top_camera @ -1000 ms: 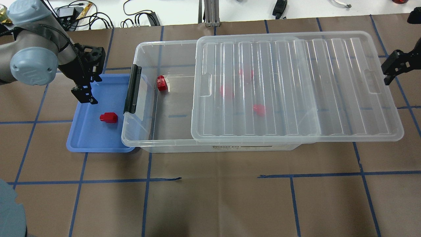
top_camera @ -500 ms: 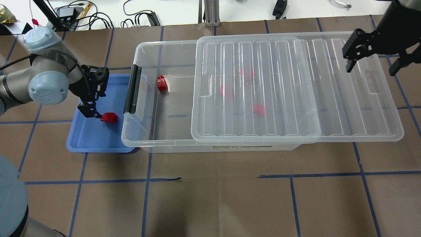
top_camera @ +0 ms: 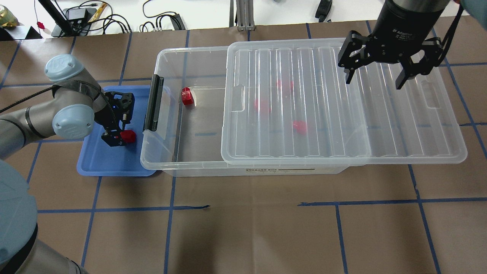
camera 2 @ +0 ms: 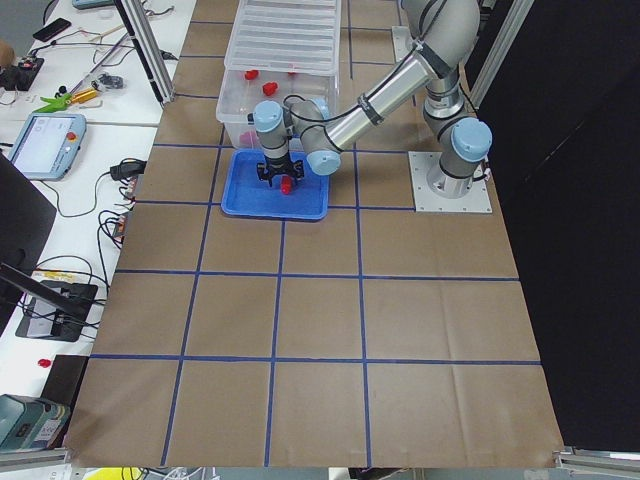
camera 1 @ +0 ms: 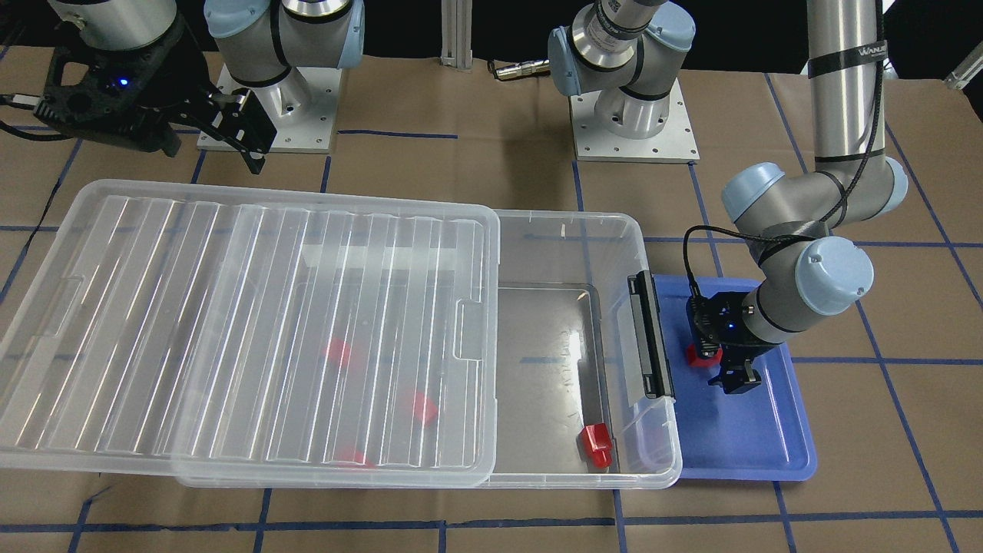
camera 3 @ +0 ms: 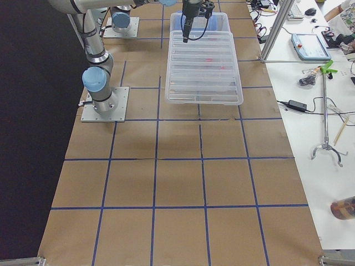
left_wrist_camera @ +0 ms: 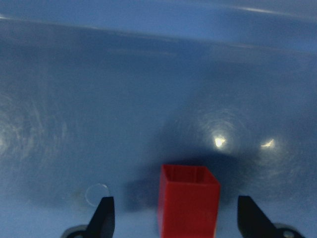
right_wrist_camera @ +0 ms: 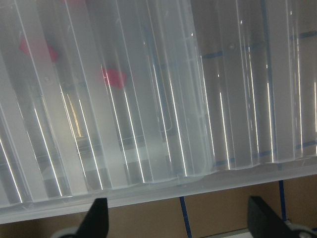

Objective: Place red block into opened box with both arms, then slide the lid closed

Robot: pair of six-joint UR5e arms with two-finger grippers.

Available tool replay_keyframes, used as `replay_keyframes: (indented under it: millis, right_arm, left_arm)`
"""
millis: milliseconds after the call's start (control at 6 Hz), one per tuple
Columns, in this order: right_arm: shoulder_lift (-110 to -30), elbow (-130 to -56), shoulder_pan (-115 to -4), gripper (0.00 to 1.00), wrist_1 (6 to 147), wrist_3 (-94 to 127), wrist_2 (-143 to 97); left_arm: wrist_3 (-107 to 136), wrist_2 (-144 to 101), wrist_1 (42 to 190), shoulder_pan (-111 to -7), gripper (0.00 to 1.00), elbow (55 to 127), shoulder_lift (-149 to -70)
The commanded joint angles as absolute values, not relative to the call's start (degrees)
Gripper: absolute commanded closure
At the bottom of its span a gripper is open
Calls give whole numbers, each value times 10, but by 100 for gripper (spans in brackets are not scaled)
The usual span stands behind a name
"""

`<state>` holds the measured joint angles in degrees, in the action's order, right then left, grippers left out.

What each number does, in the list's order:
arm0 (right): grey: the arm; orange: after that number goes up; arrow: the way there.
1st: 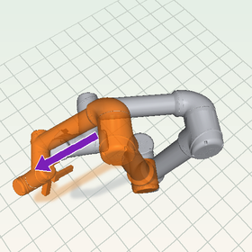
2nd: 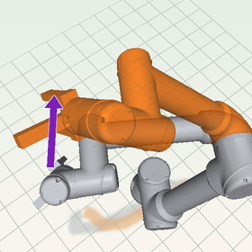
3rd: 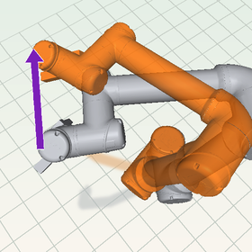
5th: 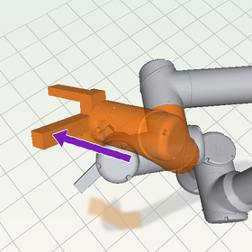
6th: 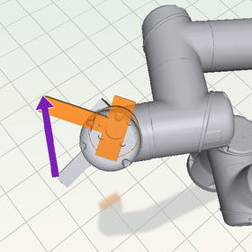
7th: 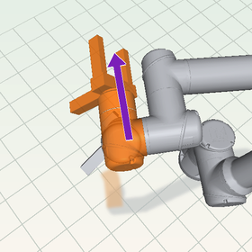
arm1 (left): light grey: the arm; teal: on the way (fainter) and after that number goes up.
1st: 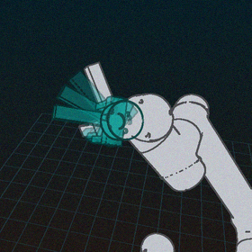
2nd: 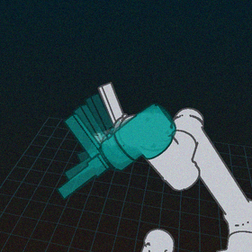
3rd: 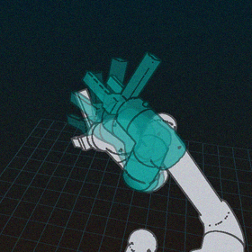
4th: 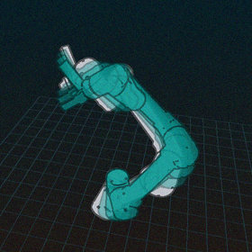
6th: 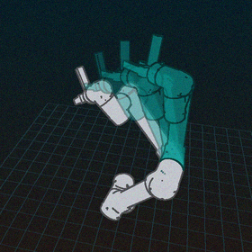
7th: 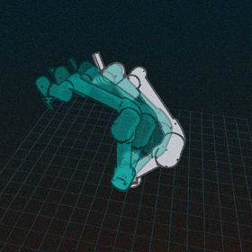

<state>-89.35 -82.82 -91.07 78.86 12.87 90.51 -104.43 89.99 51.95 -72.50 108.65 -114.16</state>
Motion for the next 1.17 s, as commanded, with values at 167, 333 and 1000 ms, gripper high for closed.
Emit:
replay_keyframes:
  millis: [167, 333, 1000]
  right_arm:
    - [-874, -831, -926, 0, 827, 127, 906]
    - [-869, -830, -926, 0, 835, 120, 906]
    - [-863, -831, -925, 0, 835, 120, 905]
  left_arm:
    - [-1042, 903, 529, -728, 99, 1085, -1130]
    - [-1037, 903, 568, -732, 99, 1072, -1108]
    - [-961, 896, 819, -788, 99, 952, -980]
